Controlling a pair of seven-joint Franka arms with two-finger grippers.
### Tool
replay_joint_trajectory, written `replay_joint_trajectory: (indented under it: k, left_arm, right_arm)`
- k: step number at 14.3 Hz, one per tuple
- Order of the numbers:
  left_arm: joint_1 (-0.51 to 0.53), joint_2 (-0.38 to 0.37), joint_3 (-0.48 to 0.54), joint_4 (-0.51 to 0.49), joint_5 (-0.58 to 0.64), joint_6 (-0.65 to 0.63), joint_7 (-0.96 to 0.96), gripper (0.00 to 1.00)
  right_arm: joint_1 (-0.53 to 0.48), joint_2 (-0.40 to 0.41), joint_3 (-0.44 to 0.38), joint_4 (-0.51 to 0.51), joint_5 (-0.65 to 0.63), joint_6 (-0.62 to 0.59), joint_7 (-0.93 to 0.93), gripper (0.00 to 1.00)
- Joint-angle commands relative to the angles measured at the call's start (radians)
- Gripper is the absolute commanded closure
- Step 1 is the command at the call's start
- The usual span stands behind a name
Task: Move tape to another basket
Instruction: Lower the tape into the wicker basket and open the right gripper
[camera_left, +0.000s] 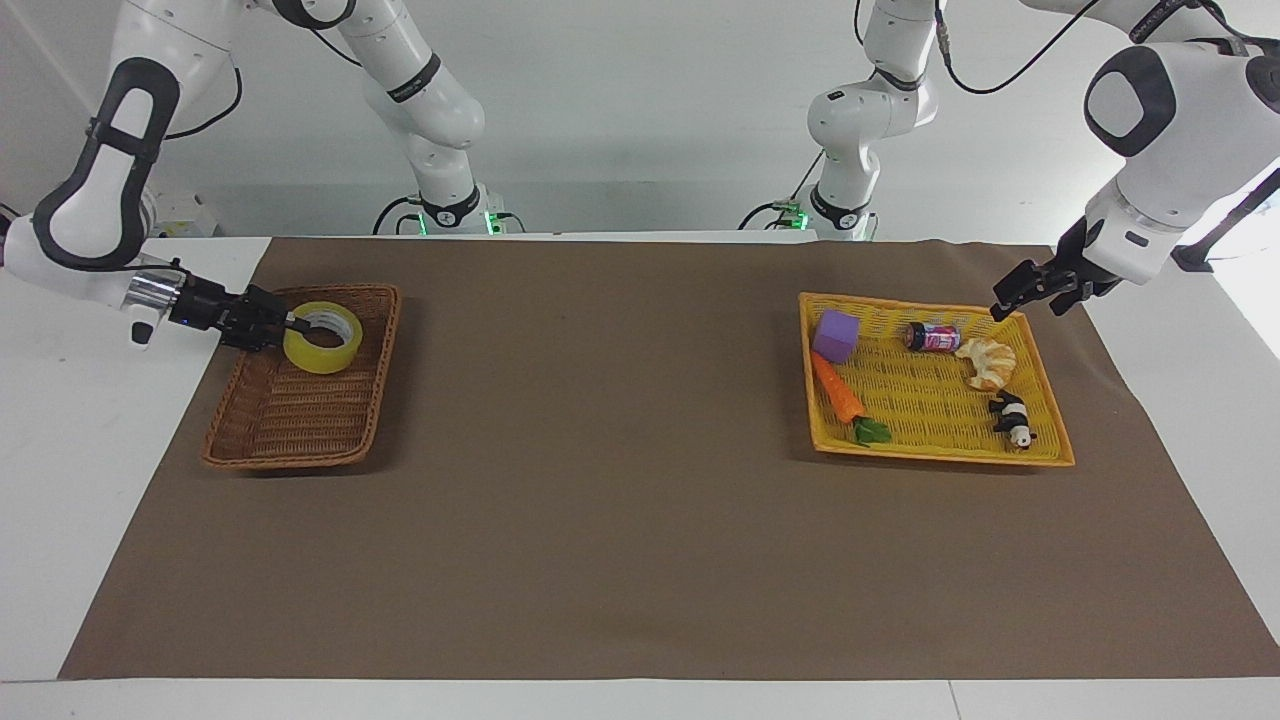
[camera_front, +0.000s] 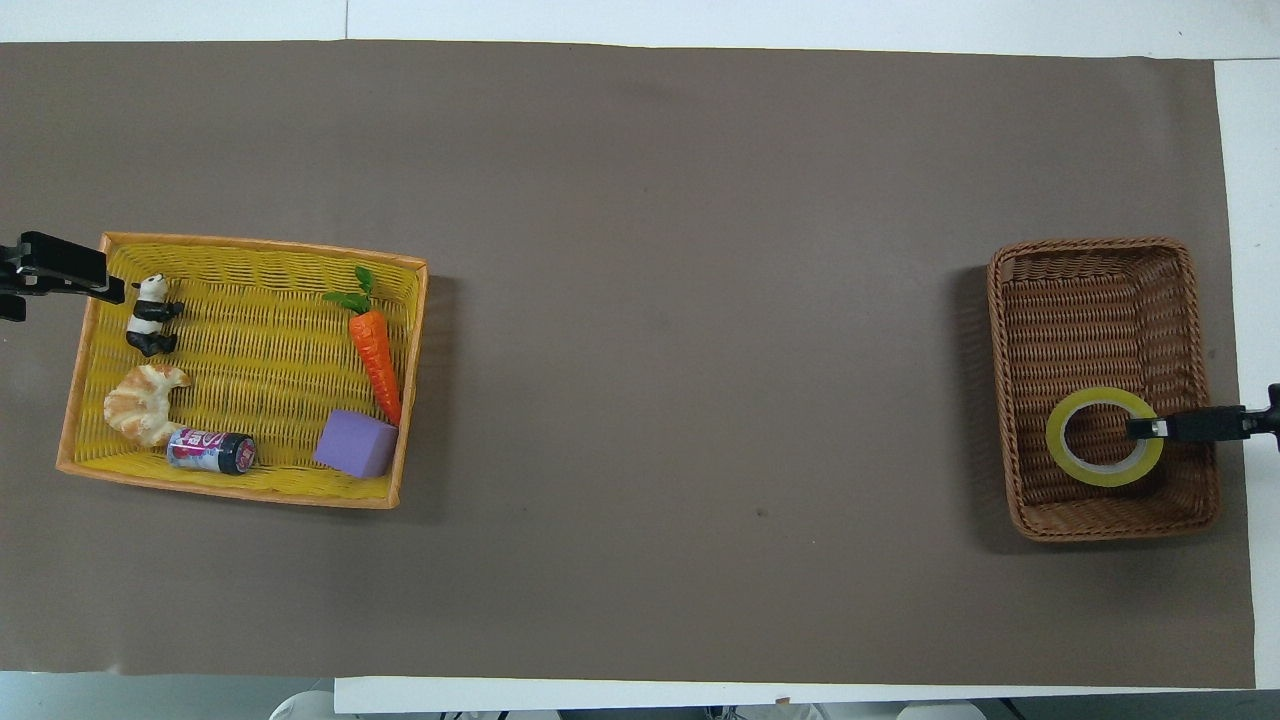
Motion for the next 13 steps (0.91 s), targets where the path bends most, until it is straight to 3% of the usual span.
replay_joint_trajectory:
  k: [1, 2, 3, 4, 7, 9, 13]
  left_arm:
    - [-0.037, -0.017, 0.008, 0.008, 0.016, -0.002, 0.009, 0.00]
    - [-0.037, -0.011, 0.007, 0.012, 0.028, -0.005, 0.012, 0.00]
    - [-0.037, -0.007, -0.006, 0.032, 0.067, -0.016, 0.020, 0.00]
    - [-0.025, -0.002, -0.038, 0.040, 0.081, -0.023, 0.024, 0.00]
    - [-0.037, 0.010, -0.044, 0.057, 0.080, -0.046, 0.024, 0.00]
    - [-0.057, 0.047, -0.043, 0.130, 0.081, -0.094, 0.024, 0.00]
    - [-0.165, 0.049, 0.049, 0.137, 0.098, -0.097, 0.024, 0.00]
  right_arm:
    - [0.017, -0.016, 0.006, -0.018, -0.044, 0.032, -0.022, 0.71]
    - [0.023, -0.016, 0.006, -0.017, -0.053, 0.044, -0.020, 0.45]
    - [0.026, -0.014, 0.006, -0.015, -0.059, 0.053, -0.019, 0.09]
    - [0.034, -0.013, 0.006, -0.009, -0.069, 0.063, -0.019, 0.00]
    - [0.066, -0.011, 0.006, 0.031, -0.122, 0.063, -0.016, 0.00]
    - [0.092, -0.037, 0.009, 0.061, -0.167, 0.069, -0.010, 0.00]
    - [0.214, -0.106, 0.008, 0.158, -0.280, 0.069, 0.035, 0.00]
